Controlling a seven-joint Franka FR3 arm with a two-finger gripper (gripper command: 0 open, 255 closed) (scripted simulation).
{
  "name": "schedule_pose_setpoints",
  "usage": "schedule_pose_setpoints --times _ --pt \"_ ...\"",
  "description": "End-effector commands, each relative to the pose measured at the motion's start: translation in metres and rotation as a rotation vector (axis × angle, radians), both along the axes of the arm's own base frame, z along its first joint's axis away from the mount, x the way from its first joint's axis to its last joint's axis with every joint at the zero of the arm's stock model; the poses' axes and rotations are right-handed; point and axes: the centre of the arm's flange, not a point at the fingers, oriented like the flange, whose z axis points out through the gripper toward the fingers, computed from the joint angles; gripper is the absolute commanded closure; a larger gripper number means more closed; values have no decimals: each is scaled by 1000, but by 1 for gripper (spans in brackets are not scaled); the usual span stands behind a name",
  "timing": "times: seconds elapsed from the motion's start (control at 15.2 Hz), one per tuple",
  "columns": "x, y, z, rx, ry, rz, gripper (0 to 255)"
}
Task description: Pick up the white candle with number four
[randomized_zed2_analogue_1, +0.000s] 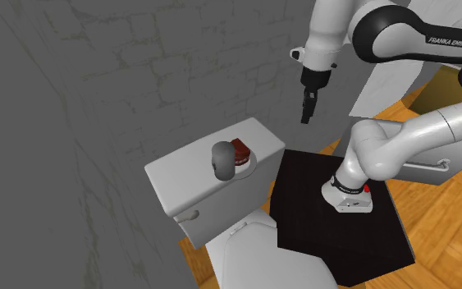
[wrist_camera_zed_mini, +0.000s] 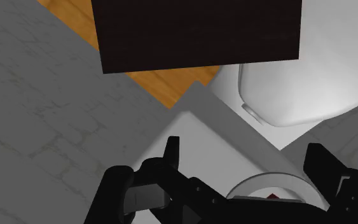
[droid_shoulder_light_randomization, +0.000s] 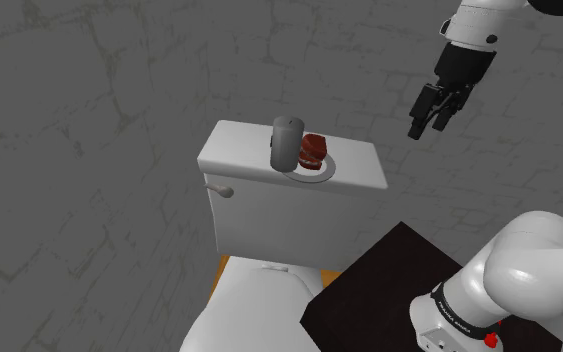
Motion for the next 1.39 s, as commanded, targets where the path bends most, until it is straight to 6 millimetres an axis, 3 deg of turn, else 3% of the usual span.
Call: schedule_pose_setpoints --times 0.0,0.66,1.32 --pt "0 0 0 0 0 0 0" --pt "71 95 -33 -31 -119 -210 0" --pt "164 173 -59 -62 -238 -419 0"
